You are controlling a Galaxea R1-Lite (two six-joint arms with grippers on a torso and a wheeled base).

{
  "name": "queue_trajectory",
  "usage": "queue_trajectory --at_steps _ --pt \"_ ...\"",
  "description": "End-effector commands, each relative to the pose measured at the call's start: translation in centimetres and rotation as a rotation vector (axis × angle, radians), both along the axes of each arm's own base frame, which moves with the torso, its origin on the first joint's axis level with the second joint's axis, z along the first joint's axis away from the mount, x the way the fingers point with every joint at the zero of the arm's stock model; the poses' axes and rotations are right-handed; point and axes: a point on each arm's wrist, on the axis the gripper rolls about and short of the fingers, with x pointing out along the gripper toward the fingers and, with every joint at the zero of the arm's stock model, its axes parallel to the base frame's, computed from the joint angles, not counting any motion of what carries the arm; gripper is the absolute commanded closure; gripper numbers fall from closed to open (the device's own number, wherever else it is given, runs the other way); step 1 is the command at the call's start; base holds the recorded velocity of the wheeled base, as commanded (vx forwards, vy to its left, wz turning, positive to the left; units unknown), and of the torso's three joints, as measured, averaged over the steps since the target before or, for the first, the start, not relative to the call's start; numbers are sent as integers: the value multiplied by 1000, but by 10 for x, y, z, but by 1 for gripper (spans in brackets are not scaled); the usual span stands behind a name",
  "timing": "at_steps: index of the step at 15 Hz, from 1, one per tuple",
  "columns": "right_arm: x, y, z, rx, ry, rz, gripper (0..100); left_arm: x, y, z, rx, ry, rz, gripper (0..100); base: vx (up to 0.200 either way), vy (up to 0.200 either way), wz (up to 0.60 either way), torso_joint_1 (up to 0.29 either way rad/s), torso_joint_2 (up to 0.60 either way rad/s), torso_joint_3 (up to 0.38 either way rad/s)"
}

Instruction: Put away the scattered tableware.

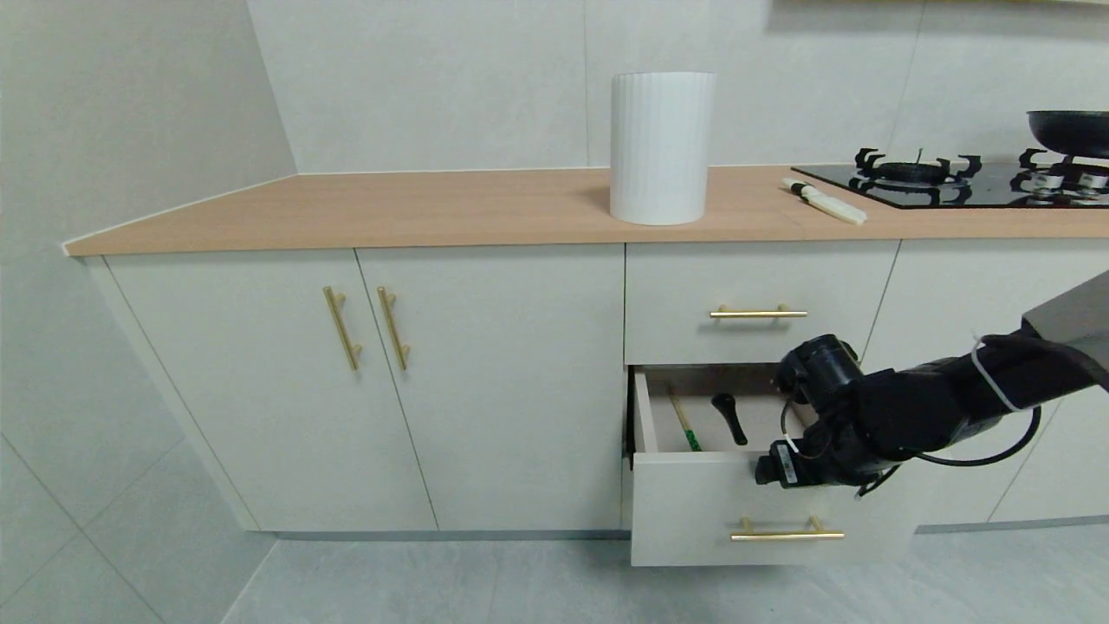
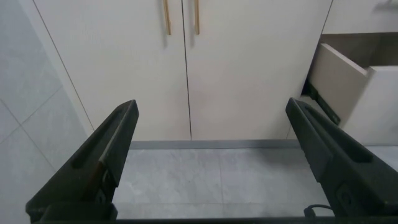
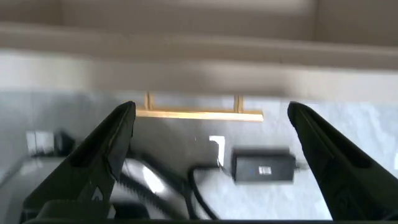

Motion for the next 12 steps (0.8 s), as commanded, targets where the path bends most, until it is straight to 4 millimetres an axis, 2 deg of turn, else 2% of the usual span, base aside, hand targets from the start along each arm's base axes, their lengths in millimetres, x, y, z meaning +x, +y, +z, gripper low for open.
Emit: queue_trajectory --at_steps 1,4,8,12 --pt "27 2 -16 2 -6 -18 0 0 0 0 0 0 0 0 0 0 0 0 0 0" --pt "46 4 -19 18 -44 -32 0 0 0 0 0 0 0 0 0 0 0 0 0 0" --pt "72 -2 -32 59 -186 -59 0 0 0 0 0 0 0 0 0 0 0 0 0 0" --pt "89 2 -53 95 -306 -68 0 0 0 0 0 0 0 0 0 0 0 0 0 0"
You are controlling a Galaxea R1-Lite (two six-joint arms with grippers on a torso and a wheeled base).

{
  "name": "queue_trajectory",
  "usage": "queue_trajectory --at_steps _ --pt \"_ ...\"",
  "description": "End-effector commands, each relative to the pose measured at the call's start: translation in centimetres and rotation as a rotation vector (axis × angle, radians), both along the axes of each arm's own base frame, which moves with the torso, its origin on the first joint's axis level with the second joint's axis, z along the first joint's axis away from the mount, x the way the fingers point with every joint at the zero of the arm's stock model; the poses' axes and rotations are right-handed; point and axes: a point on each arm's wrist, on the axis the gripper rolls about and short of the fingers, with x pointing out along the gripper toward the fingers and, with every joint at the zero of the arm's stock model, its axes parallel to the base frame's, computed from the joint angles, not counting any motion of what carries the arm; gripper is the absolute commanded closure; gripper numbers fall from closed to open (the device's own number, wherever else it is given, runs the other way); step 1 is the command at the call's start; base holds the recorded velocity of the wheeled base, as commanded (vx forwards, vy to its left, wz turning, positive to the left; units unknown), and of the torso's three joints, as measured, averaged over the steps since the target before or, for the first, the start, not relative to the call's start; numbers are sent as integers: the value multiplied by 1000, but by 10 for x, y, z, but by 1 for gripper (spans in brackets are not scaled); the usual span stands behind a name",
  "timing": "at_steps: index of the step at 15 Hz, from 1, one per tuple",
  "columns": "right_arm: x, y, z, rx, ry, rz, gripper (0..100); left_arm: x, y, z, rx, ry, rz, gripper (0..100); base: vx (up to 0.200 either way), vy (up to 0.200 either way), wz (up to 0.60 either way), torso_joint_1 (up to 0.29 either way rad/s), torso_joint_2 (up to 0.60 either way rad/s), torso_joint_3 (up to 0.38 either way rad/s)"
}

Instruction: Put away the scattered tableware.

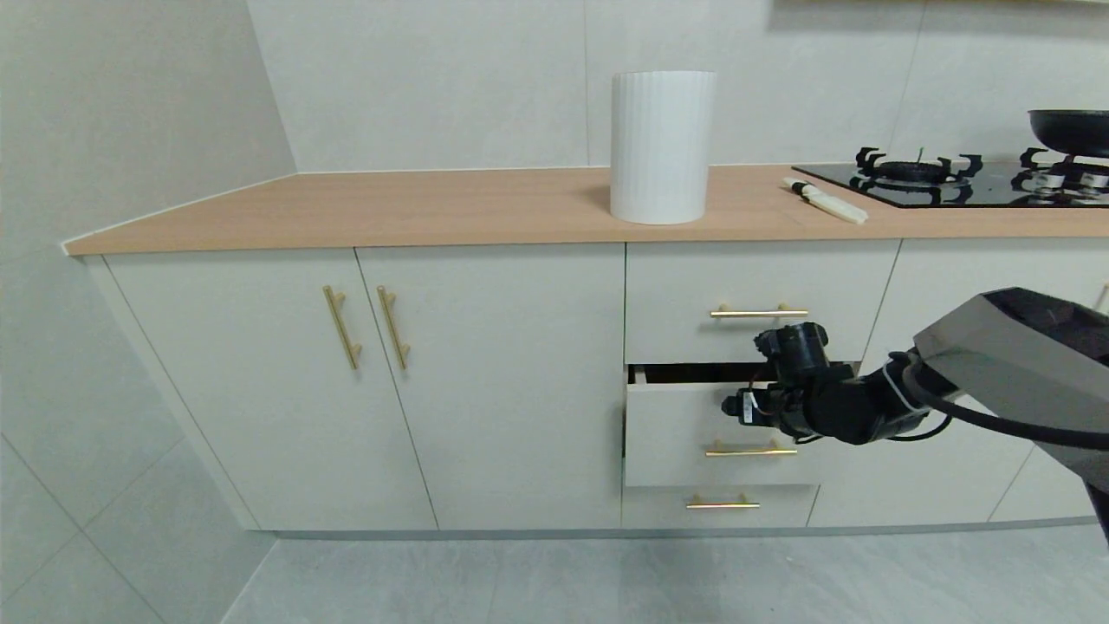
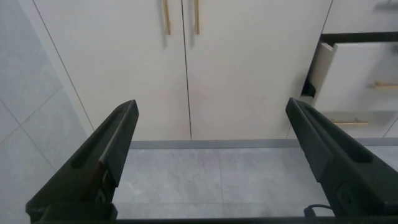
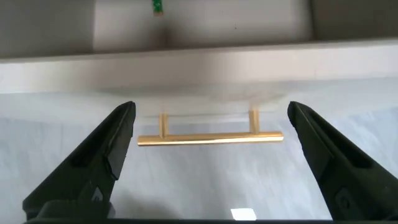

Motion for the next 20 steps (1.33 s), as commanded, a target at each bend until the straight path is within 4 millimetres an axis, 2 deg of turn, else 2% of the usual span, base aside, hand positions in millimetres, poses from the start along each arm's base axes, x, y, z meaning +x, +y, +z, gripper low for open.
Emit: queue_trajectory --at_steps 1,3,8,17,20 --pt "4 0 -23 -8 14 -11 0 0 0 0 0 1 0 0 0 0 0 0 0 0" --pt "9 -2 -32 -7 -16 -27 0 0 0 0 0 1 0 0 0 0 0 0 0 0" --pt "24 -11 -39 18 -126 -72 0 0 0 0 0 1 0 0 0 0 0 0 0 0" --pt "50 -16 -34 120 -212 -154 0 0 0 0 0 1 0 0 0 0 0 0 0 0" --pt "52 -16 -34 130 -220 -159 0 0 0 0 0 1 0 0 0 0 0 0 0 0"
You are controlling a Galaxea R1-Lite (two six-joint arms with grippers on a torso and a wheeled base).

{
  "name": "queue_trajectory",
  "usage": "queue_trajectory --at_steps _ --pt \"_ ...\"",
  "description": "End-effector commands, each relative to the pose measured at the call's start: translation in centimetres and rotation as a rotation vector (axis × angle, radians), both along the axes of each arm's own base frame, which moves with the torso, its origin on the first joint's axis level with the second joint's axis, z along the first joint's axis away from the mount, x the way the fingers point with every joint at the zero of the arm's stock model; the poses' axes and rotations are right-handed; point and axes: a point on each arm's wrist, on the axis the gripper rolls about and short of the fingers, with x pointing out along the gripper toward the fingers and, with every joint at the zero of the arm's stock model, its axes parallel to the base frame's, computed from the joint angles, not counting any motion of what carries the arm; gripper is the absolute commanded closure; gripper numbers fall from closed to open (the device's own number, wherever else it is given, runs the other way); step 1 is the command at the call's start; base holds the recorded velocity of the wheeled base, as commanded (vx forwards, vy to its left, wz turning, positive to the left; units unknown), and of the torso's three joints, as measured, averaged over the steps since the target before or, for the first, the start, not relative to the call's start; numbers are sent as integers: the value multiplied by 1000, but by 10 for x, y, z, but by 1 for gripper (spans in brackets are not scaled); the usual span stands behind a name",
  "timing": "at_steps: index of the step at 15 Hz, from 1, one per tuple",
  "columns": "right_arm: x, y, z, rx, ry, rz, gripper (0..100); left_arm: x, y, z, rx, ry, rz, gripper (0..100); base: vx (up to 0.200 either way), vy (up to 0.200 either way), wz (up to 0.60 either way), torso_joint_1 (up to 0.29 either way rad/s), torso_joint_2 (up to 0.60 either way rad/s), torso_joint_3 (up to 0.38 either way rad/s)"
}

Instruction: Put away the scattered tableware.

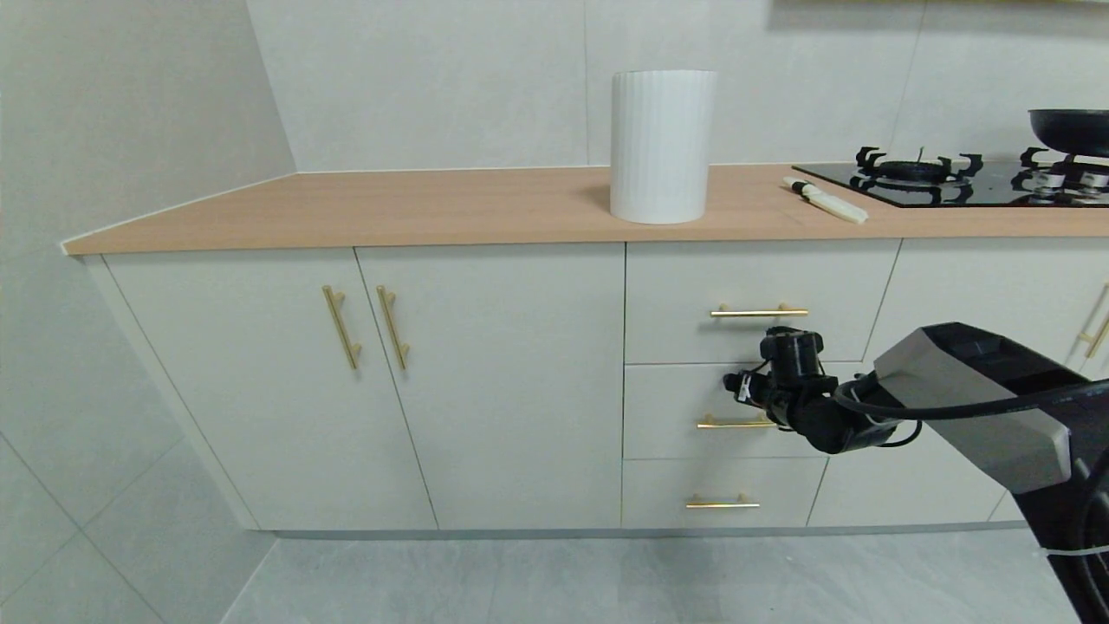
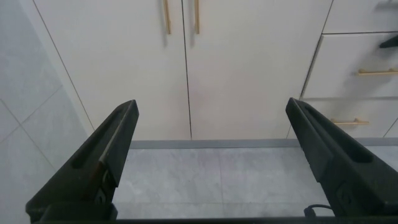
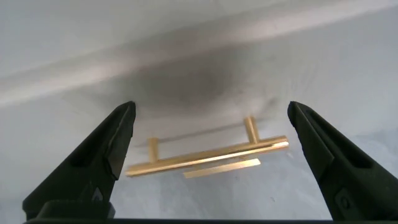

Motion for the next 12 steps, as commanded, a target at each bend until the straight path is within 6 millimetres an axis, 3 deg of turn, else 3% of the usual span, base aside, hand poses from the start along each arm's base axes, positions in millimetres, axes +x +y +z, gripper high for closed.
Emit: queue_trajectory --at_steps 1,7,9,12 --pt "4 1 1 7 -13 -1 0 0 0 0 0 1 0 0 0 0 0 0 0 0" --pt "1 -2 7 7 -9 -11 0 0 0 0 0 1 0 0 0 0 0 0 0 0" --pt "-20 -6 32 2 -1 -5 0 0 0 0 0 1 0 0 0 0 0 0 0 0" --pt "-82 -7 102 -14 -43 50 0 0 0 0 0 1 0 0 0 0 0 0 0 0"
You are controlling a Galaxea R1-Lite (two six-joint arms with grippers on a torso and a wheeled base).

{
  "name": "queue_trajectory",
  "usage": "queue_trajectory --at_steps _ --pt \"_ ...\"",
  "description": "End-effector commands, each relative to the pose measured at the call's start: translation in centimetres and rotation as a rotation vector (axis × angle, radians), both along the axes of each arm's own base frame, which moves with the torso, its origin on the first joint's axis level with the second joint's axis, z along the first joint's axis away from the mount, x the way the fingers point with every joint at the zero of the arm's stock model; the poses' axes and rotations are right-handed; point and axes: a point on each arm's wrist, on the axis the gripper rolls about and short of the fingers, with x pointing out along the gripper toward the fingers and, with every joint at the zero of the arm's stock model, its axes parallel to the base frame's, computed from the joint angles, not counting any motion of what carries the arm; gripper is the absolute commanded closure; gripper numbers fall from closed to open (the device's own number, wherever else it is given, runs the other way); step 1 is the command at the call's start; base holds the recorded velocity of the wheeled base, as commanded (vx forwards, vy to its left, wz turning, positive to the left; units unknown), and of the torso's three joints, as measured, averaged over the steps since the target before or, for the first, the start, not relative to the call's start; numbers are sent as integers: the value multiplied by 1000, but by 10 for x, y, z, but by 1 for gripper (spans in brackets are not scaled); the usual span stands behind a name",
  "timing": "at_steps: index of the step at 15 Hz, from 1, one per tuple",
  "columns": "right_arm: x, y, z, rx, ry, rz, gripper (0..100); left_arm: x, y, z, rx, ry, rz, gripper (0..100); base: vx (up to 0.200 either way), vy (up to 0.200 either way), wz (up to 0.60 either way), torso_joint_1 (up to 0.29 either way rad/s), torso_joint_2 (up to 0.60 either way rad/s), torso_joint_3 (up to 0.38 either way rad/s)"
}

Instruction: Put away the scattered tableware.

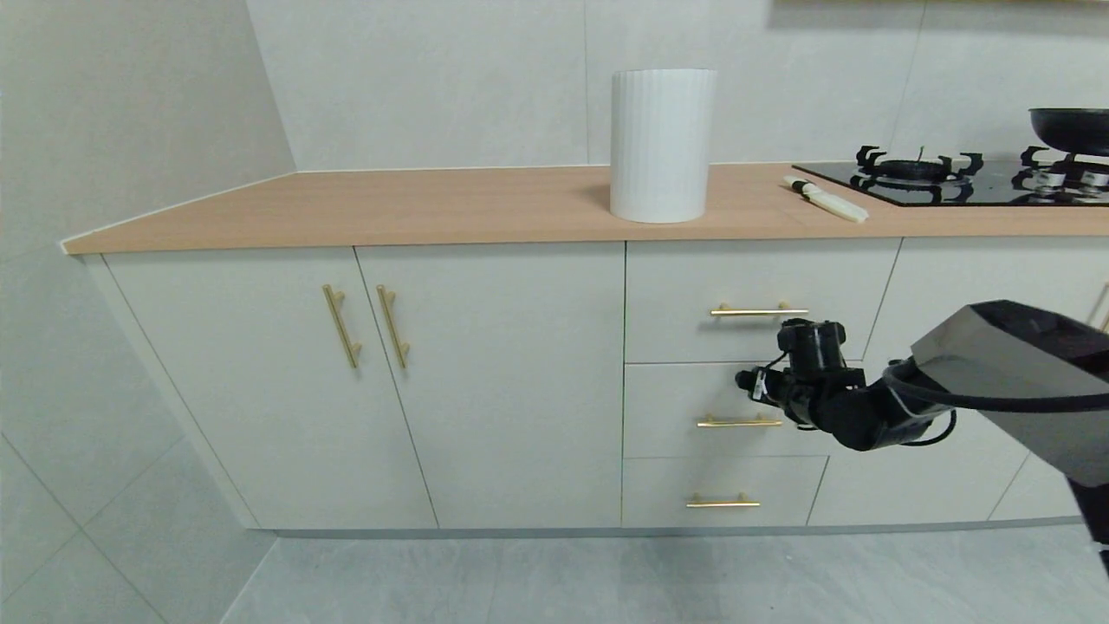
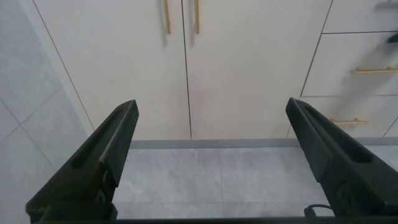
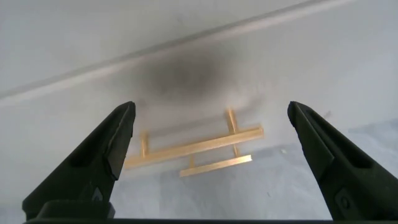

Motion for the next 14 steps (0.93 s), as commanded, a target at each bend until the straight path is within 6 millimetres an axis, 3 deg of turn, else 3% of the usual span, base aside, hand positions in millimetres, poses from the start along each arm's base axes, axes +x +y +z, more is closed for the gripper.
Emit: queue_trajectory --at_steps 1,2,3,4,5,7,8,9,10,11,13,14 --pt "-56 -1 71 2 -71 44 0 0 0 0 0 0 0 0 0 0 0 0 0 0" --pt "-95 -5 105 3 -122 52 0 0 0 0 0 0 0 0 0 0 0 0 0 0" --pt "-120 -11 123 7 -149 55 0 0 0 0 0 0 0 0 0 0 0 0 0 0" --pt "-134 -13 130 7 -162 61 0 0 0 0 0 0 0 0 0 0 0 0 0 0" --pt "-180 -19 149 -9 -208 83 0 0 0 0 0 0 0 0 0 0 0 0 0 0" --pt "-227 -33 170 -48 -297 42 0 0 0 0 0 0 0 0 0 0 0 0 0 0" --pt "-242 -39 175 -65 -328 21 0 0 0 0 0 0 0 0 0 0 0 0 0 0" --pt "-278 -51 184 -105 -400 -14 0 0 0 0 0 0 0 0 0 0 0 0 0 0" --pt "-293 -56 187 -121 -430 -16 0 0 0 0 0 0 0 0 0 0 0 0 0 0" --pt "-329 -68 185 -179 -486 -11 0 0 0 0 0 0 0 0 0 0 0 0 0 0" --pt "-378 -89 173 -340 -524 -70 0 0 0 0 0 0 0 0 0 0 0 0 0 0" --pt "-391 -96 169 -386 -506 -135 0 0 0 0 0 0 0 0 0 0 0 0 0 0"
